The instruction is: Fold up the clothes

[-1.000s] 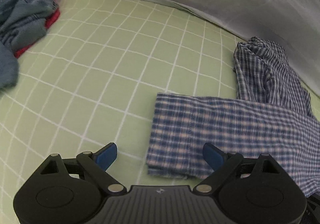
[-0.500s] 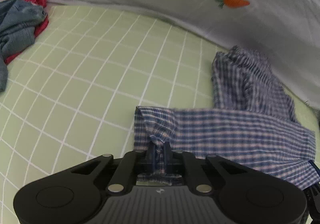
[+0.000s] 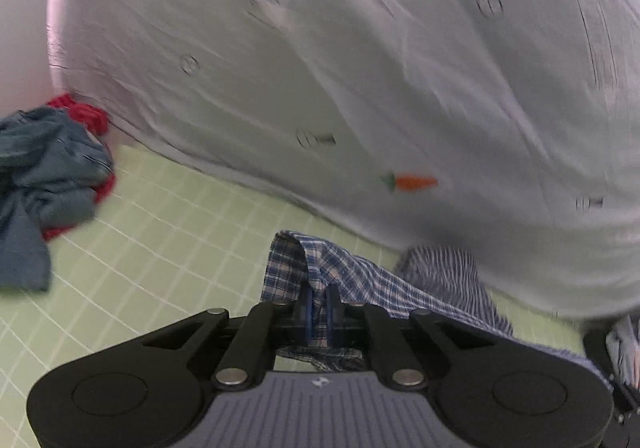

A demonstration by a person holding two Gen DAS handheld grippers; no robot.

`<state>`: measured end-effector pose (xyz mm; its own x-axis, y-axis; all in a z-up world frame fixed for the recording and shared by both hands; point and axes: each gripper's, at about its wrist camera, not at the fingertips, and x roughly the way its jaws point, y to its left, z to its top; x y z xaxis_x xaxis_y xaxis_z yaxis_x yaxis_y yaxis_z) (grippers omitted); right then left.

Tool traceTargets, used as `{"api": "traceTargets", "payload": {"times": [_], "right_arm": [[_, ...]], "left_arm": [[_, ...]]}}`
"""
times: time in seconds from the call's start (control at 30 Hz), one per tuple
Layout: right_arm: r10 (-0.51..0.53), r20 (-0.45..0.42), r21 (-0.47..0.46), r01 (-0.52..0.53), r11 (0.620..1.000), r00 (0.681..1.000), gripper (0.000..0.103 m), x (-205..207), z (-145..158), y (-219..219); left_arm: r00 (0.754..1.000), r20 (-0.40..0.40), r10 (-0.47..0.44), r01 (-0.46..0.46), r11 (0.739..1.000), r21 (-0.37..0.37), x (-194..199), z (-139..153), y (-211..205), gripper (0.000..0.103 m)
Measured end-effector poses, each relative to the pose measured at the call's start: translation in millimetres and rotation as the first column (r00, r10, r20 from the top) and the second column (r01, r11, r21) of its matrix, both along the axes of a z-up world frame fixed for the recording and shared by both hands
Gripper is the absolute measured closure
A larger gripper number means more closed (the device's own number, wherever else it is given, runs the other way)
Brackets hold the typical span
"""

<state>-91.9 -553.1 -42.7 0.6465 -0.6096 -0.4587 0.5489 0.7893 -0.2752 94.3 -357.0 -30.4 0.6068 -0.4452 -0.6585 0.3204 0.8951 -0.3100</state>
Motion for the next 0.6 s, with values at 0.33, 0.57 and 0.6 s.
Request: {"api": "traceTargets", "payload": {"times": [0.33, 0.57, 0.6], "right_arm": [[0.152, -0.120, 0.165, -0.131, 0.978, 0.981, 0.058, 19.6, -34.5, 28.5], [0.191, -0.188, 0.282, -0.133, 0.950, 0.963, 0.046, -7.8, -50.1, 33.8], [0.185, -0.188, 0.307, -0.121, 0.944, 0.965, 0.046, -14.9, -49.3, 32.4]], "left_arm": [[0.984, -0.070, 0.166, -0.156, 0.978, 0.136, 10.1, -39.9, 48.7, 0.097], [0.964, -0.159, 0.215, -0.187, 0.967, 0.170, 19.2, -77.7, 61.3, 0.097], [0.963, -0.159, 0.218, -0.189, 0.966, 0.175, 20.8, -79.3, 59.9, 0.097]]}}
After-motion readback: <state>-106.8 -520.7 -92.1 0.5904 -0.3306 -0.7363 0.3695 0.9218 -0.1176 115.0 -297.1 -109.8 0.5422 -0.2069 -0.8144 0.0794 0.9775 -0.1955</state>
